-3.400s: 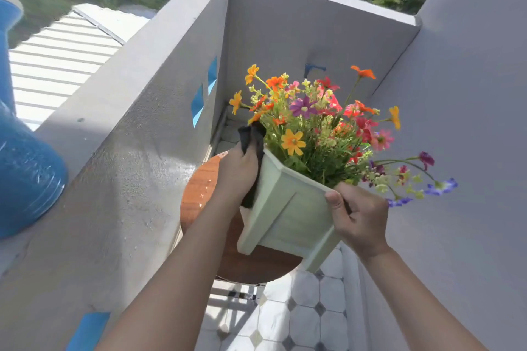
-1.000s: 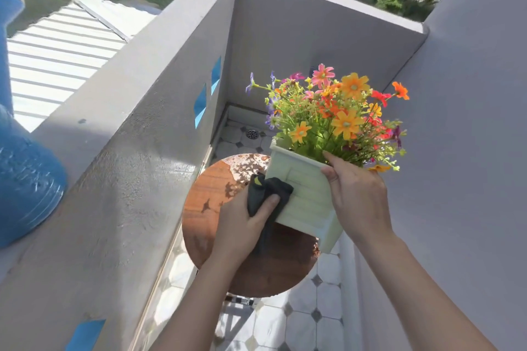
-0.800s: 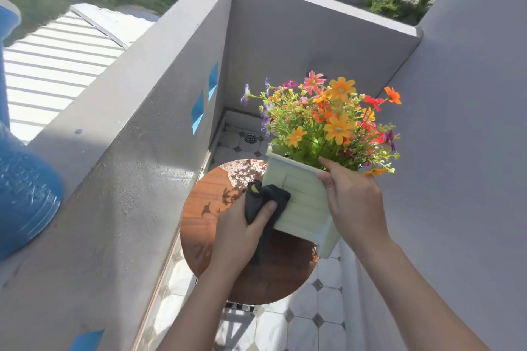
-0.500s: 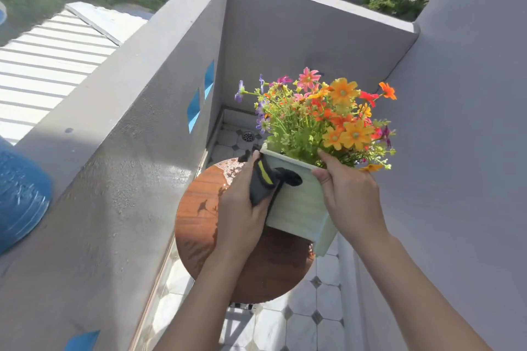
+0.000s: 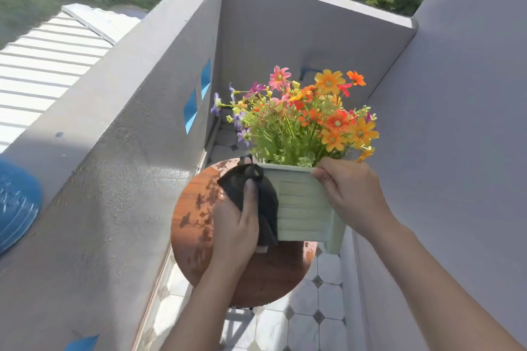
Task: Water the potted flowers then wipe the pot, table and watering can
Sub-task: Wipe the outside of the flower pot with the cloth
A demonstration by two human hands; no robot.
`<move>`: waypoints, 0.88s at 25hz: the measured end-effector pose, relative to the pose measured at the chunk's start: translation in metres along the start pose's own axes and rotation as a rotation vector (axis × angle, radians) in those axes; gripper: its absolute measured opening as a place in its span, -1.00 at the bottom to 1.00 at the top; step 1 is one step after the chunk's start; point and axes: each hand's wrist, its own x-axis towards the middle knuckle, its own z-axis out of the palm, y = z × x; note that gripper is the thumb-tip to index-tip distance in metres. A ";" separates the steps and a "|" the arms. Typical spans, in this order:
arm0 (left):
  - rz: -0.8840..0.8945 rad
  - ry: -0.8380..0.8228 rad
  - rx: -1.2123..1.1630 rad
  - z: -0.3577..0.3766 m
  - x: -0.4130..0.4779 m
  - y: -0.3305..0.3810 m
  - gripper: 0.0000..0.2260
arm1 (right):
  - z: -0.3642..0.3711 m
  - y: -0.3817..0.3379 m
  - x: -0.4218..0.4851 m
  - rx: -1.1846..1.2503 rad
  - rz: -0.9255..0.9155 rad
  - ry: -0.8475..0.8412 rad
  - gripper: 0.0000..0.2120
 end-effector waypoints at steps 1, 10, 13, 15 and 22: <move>-0.005 -0.012 -0.054 0.001 0.005 0.001 -0.58 | -0.002 0.003 -0.002 -0.006 -0.019 -0.003 -0.62; -0.555 -0.090 -0.163 0.017 0.058 -0.004 -0.66 | 0.001 -0.015 -0.023 -0.067 -0.005 0.063 -0.79; -0.481 -0.121 -0.253 0.004 0.053 0.016 -0.68 | 0.004 -0.016 -0.022 -0.092 0.005 0.069 -0.64; -0.441 -0.146 -0.254 -0.003 0.051 0.022 -0.63 | 0.005 -0.017 -0.020 -0.077 0.024 0.055 -0.62; -0.339 -0.224 0.373 -0.008 0.059 0.049 -0.51 | -0.003 -0.020 -0.018 -0.023 0.045 0.017 -0.62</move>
